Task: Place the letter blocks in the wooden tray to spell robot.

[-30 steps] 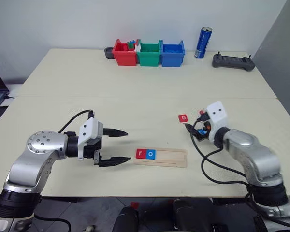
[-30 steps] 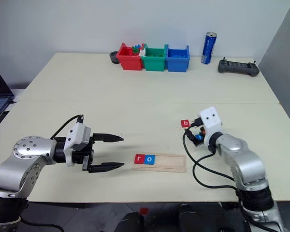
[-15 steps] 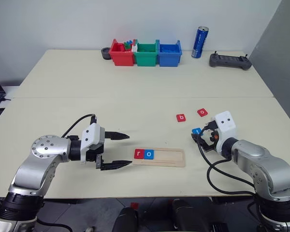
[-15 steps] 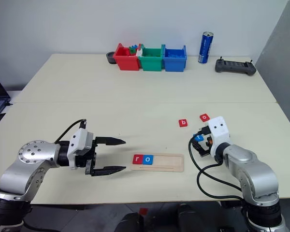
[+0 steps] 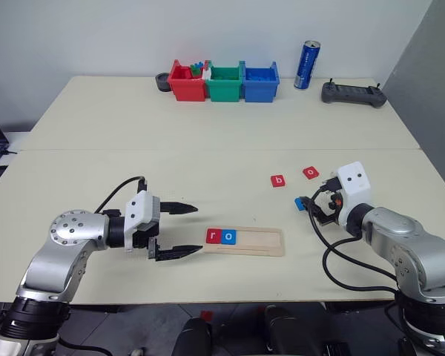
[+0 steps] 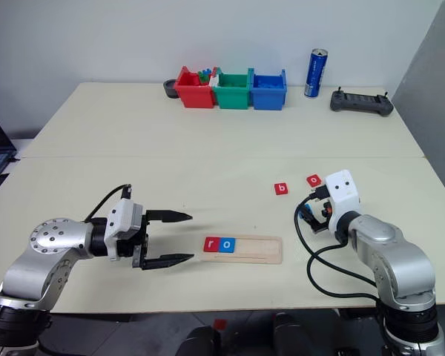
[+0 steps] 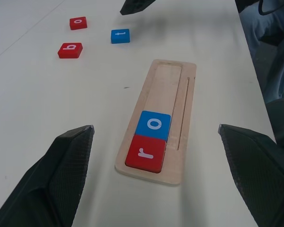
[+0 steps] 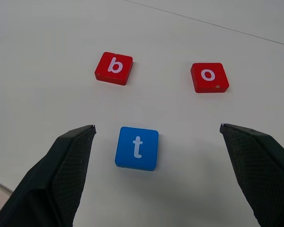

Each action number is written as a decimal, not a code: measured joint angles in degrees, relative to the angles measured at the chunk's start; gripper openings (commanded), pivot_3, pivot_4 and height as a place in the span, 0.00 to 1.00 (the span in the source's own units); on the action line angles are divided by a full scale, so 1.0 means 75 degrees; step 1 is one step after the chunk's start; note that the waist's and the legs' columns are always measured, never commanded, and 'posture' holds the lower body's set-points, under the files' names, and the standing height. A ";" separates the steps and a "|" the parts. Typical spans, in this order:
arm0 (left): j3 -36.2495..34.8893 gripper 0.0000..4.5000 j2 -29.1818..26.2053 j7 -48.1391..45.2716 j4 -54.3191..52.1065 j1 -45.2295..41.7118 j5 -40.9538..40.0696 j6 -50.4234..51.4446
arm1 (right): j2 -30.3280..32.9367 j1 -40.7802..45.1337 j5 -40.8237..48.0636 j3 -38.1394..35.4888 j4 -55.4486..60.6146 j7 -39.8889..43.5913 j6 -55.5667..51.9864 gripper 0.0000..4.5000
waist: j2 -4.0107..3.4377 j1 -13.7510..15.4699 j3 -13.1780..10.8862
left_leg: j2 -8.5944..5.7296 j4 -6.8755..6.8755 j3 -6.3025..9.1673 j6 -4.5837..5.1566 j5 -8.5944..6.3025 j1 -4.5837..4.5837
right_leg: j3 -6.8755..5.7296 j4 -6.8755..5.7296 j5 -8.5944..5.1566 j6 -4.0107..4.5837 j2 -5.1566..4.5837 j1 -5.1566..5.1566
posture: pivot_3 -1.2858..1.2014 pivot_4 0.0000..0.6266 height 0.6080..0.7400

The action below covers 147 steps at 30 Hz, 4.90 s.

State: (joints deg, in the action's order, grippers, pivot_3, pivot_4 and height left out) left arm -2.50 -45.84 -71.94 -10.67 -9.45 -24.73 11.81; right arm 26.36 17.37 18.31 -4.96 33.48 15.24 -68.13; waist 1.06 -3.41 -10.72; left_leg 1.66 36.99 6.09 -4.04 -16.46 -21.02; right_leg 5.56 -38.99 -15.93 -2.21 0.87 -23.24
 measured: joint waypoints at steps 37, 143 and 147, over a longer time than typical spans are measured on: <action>0.0007 1.00 0.0041 0.0118 0.0628 0.0054 0.0256 -0.0662 | -0.2266 0.2060 -0.1662 0.1352 -0.5105 -0.1033 0.3150 0.96 | -0.0003 -0.0121 -0.0002 | -0.0001 -0.0006 0.0005 0.0000 0.0000 -0.0007 | -0.0005 -0.0005 0.0002 0.0004 -0.0005 -0.0011 | 0.52 0.24 1.00; 0.0533 1.00 -0.0178 -0.0482 0.0603 0.0254 0.0515 -0.1502 | 0.2303 0.0736 -0.0901 0.2964 -0.1062 0.6025 0.4157 0.31 | 0.0006 0.0013 -0.0008 | 0.0002 0.0004 0.0006 0.0000 -0.0001 0.0004 | -0.0006 -0.0004 -0.0007 0.0009 0.0000 0.0004 | 0.52 0.24 1.00; 0.0535 1.00 -0.0182 -0.0472 0.0609 0.0238 0.0606 -0.1503 | 0.1480 0.1097 -0.1184 0.3604 -0.1065 0.5273 0.3258 0.31 | 0.0006 0.0037 -0.0007 | -0.0003 0.0006 0.0007 0.0000 -0.0001 -0.0002 | -0.0009 -0.0003 -0.0006 0.0010 -0.0006 0.0001 | 0.52 0.24 1.00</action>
State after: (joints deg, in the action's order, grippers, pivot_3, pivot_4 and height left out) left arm 1.51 -47.21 -75.49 -6.11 -7.67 -20.18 0.54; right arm 37.47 25.59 9.43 22.07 25.49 54.79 -43.69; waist 1.11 -3.13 -10.77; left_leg 1.64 37.04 6.15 -4.04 -16.46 -21.04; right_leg 5.50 -39.01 -15.98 -2.13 0.83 -23.23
